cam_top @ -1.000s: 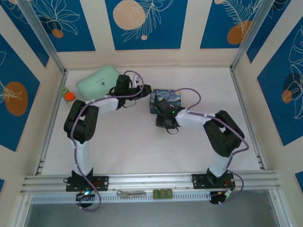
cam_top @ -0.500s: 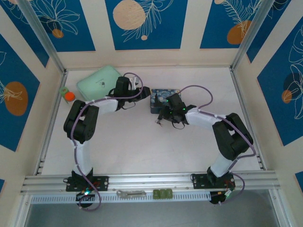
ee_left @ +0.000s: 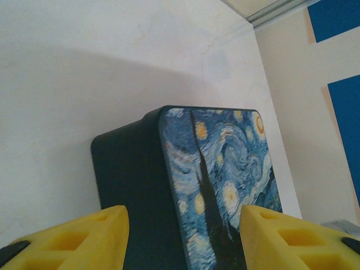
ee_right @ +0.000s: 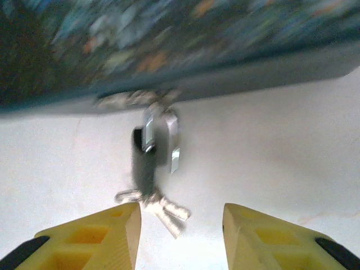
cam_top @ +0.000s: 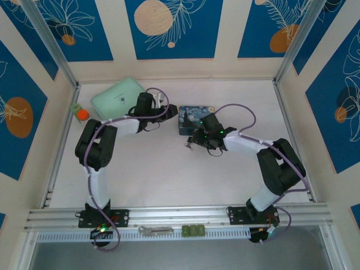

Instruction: Unlock the padlock with the key

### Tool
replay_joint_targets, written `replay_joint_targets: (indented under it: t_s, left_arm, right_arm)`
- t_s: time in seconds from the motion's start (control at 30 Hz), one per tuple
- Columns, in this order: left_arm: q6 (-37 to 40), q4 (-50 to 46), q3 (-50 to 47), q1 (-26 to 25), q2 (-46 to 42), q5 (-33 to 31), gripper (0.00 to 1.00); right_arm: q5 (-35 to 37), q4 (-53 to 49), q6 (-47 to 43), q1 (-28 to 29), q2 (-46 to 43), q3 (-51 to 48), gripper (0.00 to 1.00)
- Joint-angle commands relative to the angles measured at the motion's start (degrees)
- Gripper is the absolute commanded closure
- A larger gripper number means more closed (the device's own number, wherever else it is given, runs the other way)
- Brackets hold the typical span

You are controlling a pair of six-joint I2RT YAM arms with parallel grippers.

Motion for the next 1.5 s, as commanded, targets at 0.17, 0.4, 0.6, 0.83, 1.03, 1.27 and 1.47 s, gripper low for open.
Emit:
replay_joint_targets:
  t_s: [0.17, 0.4, 0.6, 0.83, 1.03, 1.27, 1.47]
  left_arm:
    - [2.21, 1.07, -9.74, 2.51, -12.25, 3.85, 0.45]
    - [3.00, 7.76, -20.40, -1.41, -16.71, 10.92, 0.44]
    - [11.41, -0.04, -19.62, -8.88, -13.77, 4.46, 0.44]
    - [14.68, -8.06, -12.92, -14.83, -7.71, -10.50, 0.44]
    - [16.17, -12.66, -8.14, -15.21, -3.73, -15.35, 0.44]
    - [15.52, -13.93, -2.12, -15.47, 1.87, -13.27, 0.44]
    - [15.15, -14.67, -0.21, -16.76, 5.21, -12.54, 0.43]
  right_arm:
    - [3.56, -2.70, 0.36, 3.50, -0.09, 3.97, 0.57]
    - [-4.31, -5.77, -8.23, -2.85, -5.66, 4.95, 0.46]
    - [-13.22, -6.14, -14.24, -13.22, -9.29, 5.95, 0.43]
    - [-16.68, -6.47, -17.57, -19.17, -7.10, 9.71, 0.43]
    - [-21.13, -4.20, -17.43, -21.38, -4.31, 10.34, 0.43]
    - [-23.09, -3.67, -18.27, -22.31, -4.13, 9.93, 0.43]
    - [-24.10, -1.61, -17.15, -23.75, -5.00, 6.96, 0.43]
